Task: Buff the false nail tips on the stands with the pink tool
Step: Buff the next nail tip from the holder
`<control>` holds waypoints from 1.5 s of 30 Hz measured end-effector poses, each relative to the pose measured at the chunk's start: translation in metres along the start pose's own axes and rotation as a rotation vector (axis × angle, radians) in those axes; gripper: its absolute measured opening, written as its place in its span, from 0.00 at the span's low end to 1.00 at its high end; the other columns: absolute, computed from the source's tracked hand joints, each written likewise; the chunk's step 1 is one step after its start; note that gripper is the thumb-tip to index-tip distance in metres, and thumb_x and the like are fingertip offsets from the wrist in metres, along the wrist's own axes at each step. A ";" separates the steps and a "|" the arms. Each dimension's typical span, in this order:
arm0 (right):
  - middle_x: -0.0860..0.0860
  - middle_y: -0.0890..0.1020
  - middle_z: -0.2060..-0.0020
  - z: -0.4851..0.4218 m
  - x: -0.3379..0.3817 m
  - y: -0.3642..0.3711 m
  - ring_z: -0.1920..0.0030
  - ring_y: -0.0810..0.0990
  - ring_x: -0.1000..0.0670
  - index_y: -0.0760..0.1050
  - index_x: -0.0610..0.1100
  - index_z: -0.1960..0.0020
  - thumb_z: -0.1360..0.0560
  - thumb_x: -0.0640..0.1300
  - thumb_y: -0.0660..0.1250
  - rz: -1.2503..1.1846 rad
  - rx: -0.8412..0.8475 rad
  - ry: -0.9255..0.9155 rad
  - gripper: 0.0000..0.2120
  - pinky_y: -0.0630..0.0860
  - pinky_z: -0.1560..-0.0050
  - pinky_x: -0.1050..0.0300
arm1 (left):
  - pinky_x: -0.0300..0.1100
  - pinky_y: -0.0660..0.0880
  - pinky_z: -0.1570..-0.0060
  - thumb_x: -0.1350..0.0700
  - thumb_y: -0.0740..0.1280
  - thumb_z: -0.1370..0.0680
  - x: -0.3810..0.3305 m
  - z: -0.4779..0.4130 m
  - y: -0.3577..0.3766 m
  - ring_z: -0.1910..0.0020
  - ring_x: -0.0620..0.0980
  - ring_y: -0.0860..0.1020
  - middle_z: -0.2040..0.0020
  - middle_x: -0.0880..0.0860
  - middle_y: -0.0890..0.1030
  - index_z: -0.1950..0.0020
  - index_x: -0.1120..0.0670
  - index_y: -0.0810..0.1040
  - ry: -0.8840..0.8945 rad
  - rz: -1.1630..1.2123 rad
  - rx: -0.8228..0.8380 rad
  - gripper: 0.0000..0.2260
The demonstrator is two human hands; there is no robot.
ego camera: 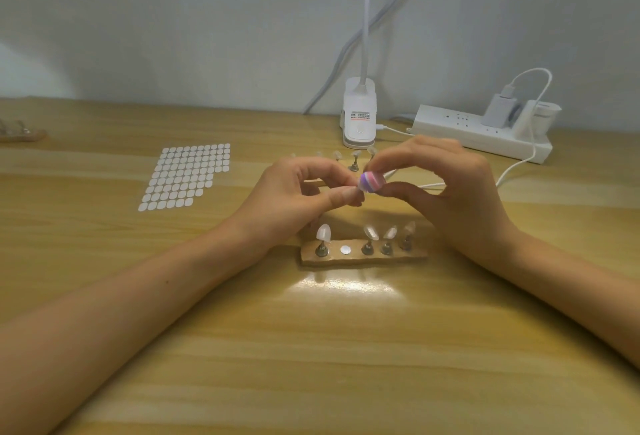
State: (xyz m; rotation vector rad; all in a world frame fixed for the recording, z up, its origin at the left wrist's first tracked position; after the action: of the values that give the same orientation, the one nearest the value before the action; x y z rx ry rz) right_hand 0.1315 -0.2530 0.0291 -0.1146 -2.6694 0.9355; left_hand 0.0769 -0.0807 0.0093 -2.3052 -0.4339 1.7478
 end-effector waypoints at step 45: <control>0.51 0.85 0.54 -0.002 -0.009 -0.006 0.52 0.83 0.52 0.83 0.38 0.49 0.25 0.41 0.73 -0.064 -0.024 0.049 0.07 0.79 0.49 0.48 | 0.27 0.61 0.77 0.59 0.74 0.24 0.006 0.001 -0.002 0.79 0.38 0.65 0.68 0.42 0.82 0.57 0.53 0.85 0.055 0.049 0.032 0.03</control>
State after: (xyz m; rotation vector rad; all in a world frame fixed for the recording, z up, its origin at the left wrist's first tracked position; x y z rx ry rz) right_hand 0.1408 -0.2577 0.0321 -0.0559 -2.6239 0.8697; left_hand 0.0775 -0.0772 0.0048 -2.3542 -0.3401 1.6957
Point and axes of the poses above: each hand's wrist, its own z-axis away from the middle knuckle, its own y-axis out of the palm, x = y × z, the point moved 4 cm from there along -z, towards the middle knuckle
